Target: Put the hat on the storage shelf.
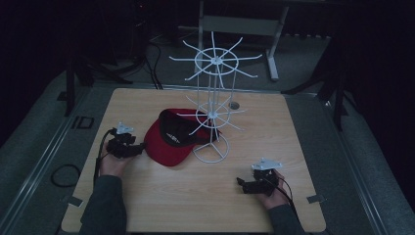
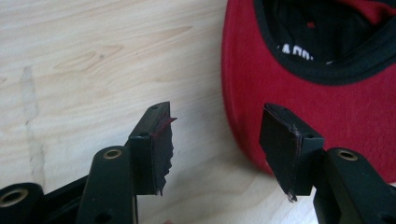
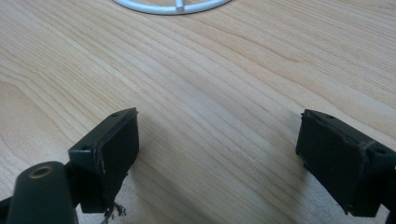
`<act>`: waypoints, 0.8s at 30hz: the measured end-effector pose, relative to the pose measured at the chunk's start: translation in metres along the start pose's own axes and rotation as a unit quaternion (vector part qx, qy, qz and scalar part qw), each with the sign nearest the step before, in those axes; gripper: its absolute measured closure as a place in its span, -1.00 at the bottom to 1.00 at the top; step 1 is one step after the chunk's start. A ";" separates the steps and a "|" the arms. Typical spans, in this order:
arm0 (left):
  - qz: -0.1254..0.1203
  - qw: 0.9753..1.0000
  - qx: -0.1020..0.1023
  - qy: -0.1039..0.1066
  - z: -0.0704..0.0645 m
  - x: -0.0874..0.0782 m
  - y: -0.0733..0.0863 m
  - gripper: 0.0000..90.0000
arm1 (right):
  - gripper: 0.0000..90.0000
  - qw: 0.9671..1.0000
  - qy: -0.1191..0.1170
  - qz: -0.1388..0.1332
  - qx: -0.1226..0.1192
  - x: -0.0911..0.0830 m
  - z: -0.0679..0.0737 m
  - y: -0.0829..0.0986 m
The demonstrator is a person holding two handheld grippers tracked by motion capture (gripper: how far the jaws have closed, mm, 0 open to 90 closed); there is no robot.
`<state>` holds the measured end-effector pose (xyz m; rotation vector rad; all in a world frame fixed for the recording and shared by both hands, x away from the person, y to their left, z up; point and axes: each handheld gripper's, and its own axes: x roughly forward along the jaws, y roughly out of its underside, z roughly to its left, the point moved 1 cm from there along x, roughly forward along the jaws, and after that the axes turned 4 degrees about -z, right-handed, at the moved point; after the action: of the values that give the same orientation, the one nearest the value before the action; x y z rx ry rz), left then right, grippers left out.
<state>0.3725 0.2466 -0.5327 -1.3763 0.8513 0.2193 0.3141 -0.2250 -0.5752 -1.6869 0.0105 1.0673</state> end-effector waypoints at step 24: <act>0.017 0.998 -0.003 -0.061 -0.003 0.016 -0.021 0.64 | -0.71 1.000 0.000 0.000 0.000 0.000 0.000 0.000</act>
<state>0.3945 0.2335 -0.5270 -1.3414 0.7724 0.3299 0.3140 -0.2250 -0.5751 -1.6868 0.0105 1.0681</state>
